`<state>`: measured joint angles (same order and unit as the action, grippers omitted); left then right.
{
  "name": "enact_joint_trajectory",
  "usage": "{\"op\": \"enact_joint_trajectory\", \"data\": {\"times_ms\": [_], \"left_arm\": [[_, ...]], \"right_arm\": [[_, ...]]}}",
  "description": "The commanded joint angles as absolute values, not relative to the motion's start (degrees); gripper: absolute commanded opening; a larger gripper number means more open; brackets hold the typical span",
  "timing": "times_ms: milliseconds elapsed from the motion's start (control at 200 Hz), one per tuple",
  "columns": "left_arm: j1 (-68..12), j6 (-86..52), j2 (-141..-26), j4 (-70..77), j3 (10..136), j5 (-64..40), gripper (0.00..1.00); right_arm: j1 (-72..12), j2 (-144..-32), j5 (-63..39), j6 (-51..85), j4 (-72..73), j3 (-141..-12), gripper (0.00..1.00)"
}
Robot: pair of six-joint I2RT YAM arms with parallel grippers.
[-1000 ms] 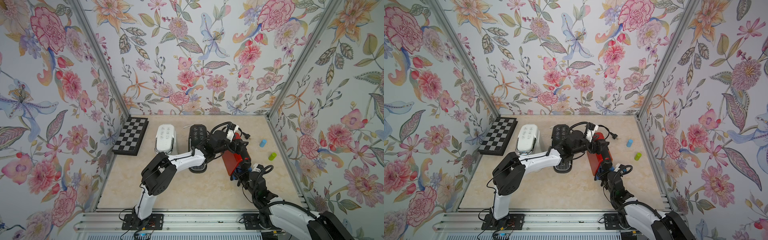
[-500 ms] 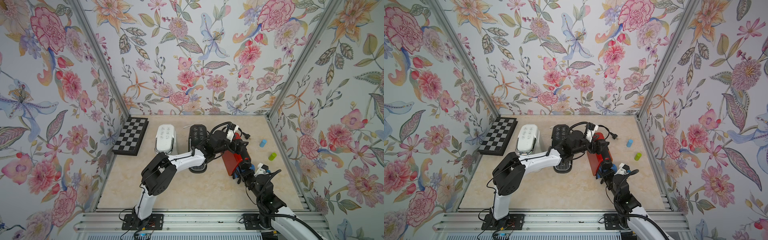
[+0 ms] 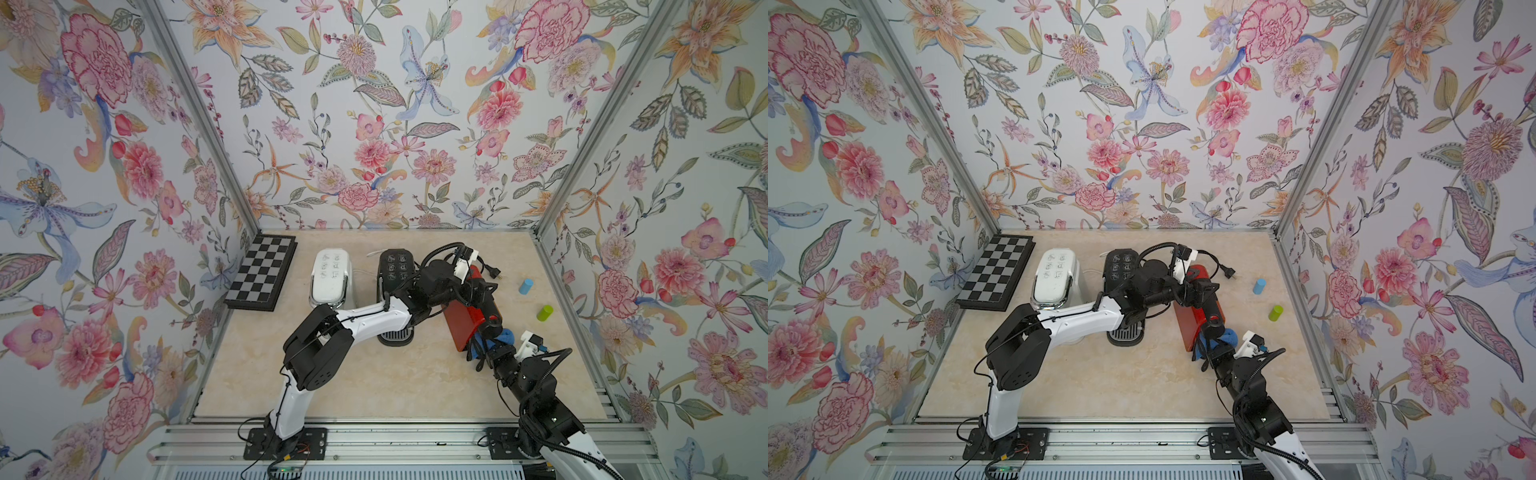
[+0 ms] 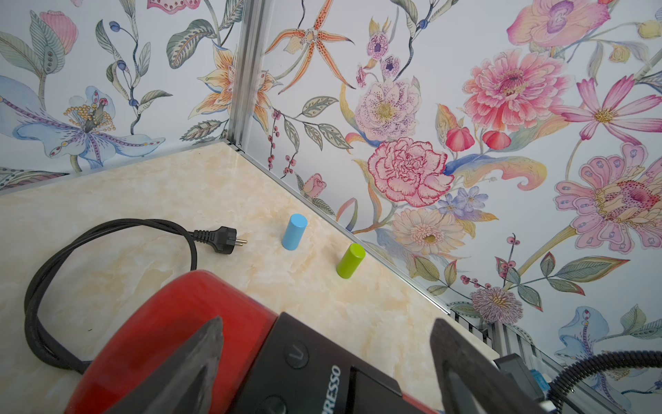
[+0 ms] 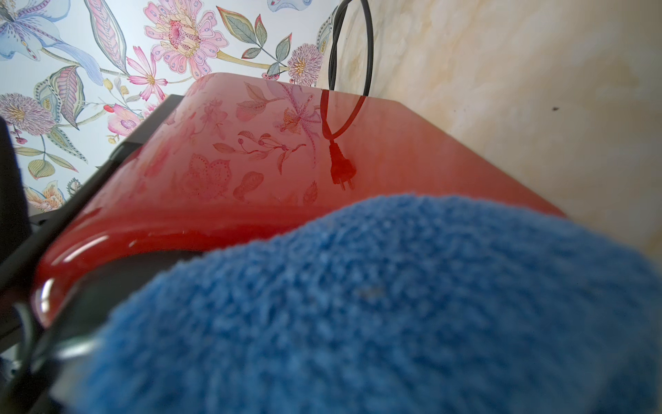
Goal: Wipe the surface of a coffee machine
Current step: Wipe the dirt from the surface of the coffee machine.
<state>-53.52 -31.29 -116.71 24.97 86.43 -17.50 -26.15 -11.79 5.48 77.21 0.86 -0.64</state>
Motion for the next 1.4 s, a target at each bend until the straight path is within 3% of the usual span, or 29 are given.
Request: {"op": "enact_joint_trajectory", "data": {"times_ms": [0, 435, 776, 1396], "left_arm": [[-53.1, -32.8, -119.8, 15.1, 85.8, -19.0, 0.91], [-52.9, -32.5, -120.0, 14.3, 86.0, -18.7, 0.91], [-52.9, -32.8, -120.3, 14.3, 86.1, -18.6, 0.91], [-52.9, -31.3, -118.2, 11.5, 87.0, -17.5, 0.91]], "right_arm": [[-26.2, -13.6, 7.4, 75.6, -7.3, -0.9, 0.0], [-25.1, -26.6, 10.8, 63.7, -16.2, -15.1, 0.0], [-23.8, -25.3, 15.1, 54.4, -21.4, -21.5, 0.0], [-14.7, -27.7, 11.2, 40.6, -21.4, -34.3, 0.0]]}}
